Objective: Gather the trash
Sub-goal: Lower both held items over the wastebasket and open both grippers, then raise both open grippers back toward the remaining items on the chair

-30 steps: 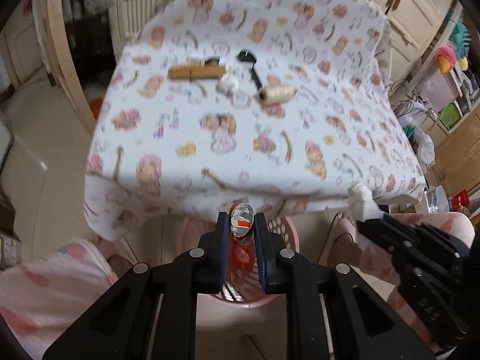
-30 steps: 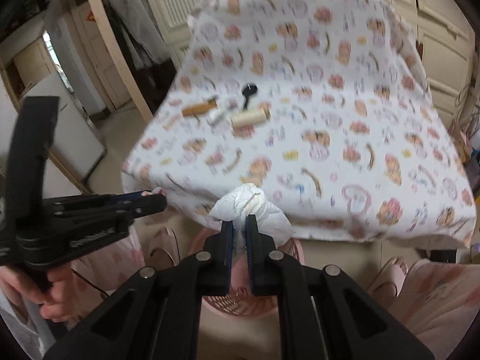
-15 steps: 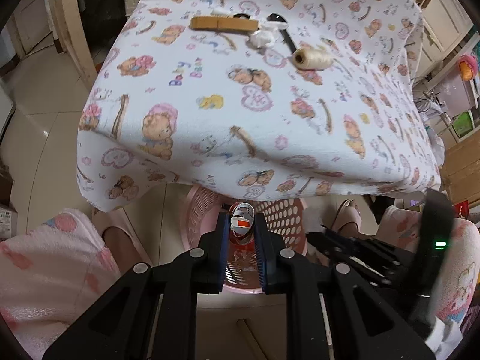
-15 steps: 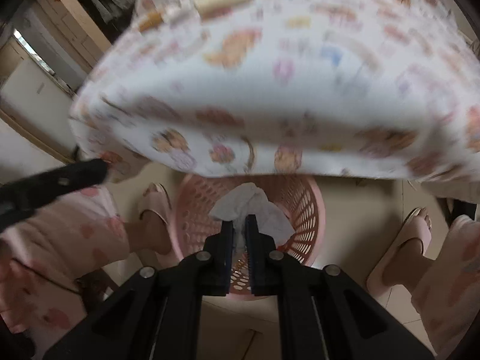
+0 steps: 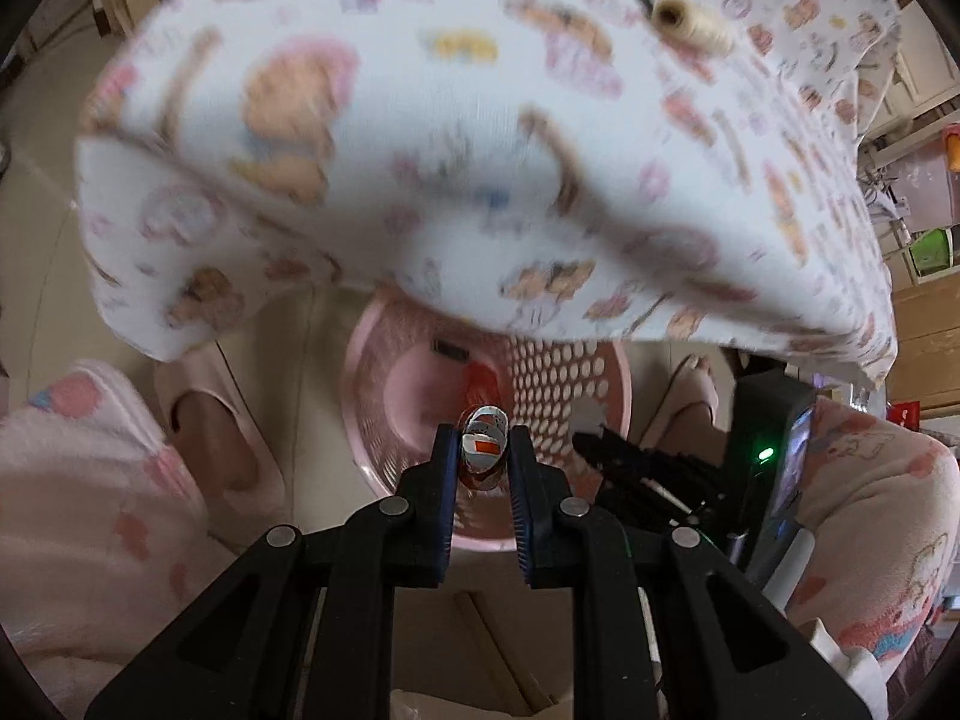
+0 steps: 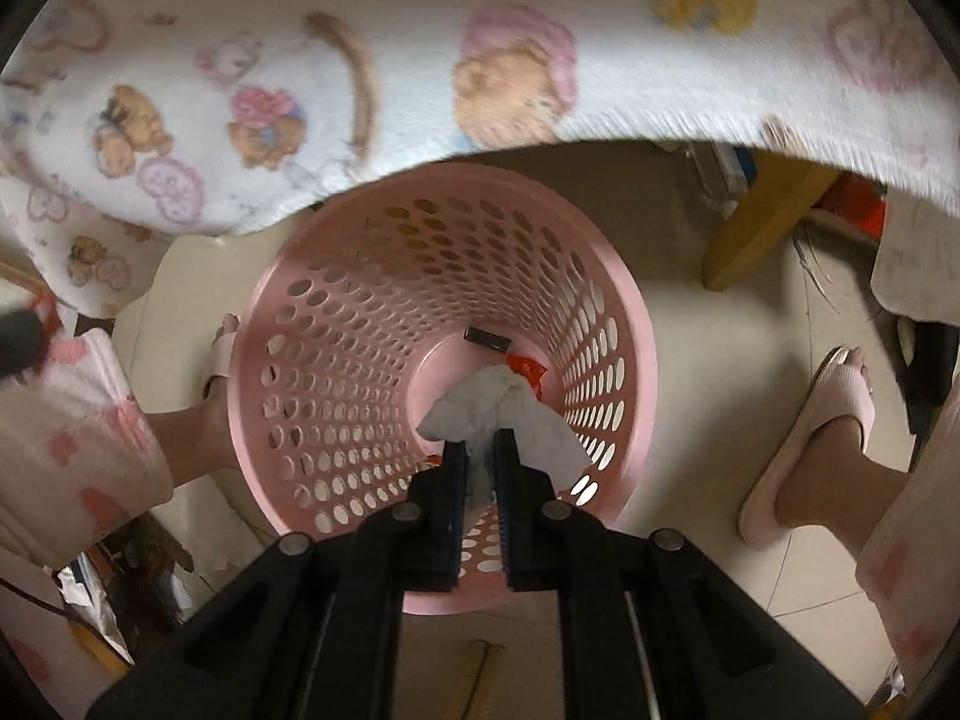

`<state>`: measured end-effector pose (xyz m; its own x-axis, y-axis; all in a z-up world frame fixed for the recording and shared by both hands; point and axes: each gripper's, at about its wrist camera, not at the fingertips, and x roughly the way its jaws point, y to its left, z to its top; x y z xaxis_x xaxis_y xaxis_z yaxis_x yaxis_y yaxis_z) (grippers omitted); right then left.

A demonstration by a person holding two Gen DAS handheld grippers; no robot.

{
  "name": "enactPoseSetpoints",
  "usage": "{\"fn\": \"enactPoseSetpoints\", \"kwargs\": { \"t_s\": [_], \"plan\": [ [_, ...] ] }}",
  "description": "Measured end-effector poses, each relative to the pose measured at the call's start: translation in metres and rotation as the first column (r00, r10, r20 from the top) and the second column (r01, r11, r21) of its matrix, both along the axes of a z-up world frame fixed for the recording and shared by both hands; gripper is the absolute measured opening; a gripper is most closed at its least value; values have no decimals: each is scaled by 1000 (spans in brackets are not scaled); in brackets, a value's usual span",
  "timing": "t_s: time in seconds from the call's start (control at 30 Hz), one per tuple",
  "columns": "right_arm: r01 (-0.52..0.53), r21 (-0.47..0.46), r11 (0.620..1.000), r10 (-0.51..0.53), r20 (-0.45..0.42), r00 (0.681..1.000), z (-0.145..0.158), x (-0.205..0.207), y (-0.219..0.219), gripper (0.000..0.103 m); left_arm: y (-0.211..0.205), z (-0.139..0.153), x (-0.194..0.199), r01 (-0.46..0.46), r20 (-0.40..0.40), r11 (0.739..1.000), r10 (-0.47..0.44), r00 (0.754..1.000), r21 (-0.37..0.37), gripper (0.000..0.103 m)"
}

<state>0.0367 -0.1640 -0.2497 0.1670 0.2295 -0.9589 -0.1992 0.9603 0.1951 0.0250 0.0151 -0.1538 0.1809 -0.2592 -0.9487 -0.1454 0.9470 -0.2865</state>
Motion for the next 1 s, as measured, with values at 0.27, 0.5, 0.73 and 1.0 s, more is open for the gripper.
{"fn": "enactPoseSetpoints", "kwargs": {
  "t_s": [0.27, 0.5, 0.73, 1.0],
  "plan": [
    [35, 38, 999, -35, 9, 999, 8, 3, -8, 24, -2, -34, 8, 15, -93, 1000, -13, 996, 20, 15],
    [50, 20, 999, -51, 78, 996, 30, 0, -11, 44, -2, -51, 8, -7, -157, 1000, 11, 988, 28, 29],
    [48, -19, 999, -45, 149, 988, 50, -4, -15, 59, -2, -41, 5, 7, -115, 998, 1, 993, 70, 51],
    [30, -44, 999, -19, 248, 969, 78, -10, -10, 74, -5, 3, 1, 21, 52, 988, -29, 998, 152, 72]
  ]
}}
